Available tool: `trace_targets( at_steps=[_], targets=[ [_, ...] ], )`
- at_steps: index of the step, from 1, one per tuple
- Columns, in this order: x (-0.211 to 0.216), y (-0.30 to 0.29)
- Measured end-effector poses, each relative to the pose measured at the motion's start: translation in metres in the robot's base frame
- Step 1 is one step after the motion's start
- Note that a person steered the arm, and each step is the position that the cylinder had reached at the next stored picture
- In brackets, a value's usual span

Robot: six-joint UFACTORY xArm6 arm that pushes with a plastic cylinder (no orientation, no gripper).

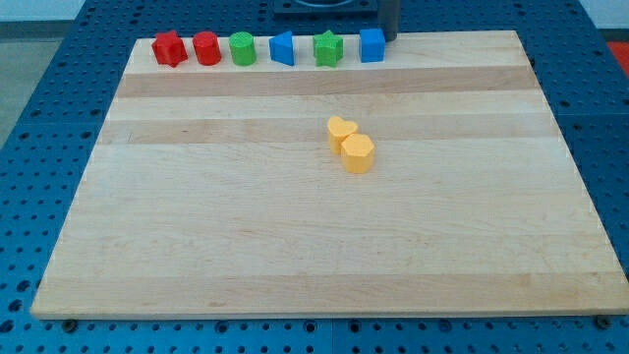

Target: Separate the yellow hexagon and the yellow heart

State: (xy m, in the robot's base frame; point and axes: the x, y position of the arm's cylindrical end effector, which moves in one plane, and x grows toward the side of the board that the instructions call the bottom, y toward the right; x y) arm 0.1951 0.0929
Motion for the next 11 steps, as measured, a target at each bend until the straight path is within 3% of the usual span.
trace_targets(
  at_steps=[4, 6, 7, 9, 11],
  targets=[
    [0.007, 0.005],
    [0.014, 0.080],
    [0.050, 0.086],
    [0.120, 0.022],
    [0.152, -0.083]
  ],
)
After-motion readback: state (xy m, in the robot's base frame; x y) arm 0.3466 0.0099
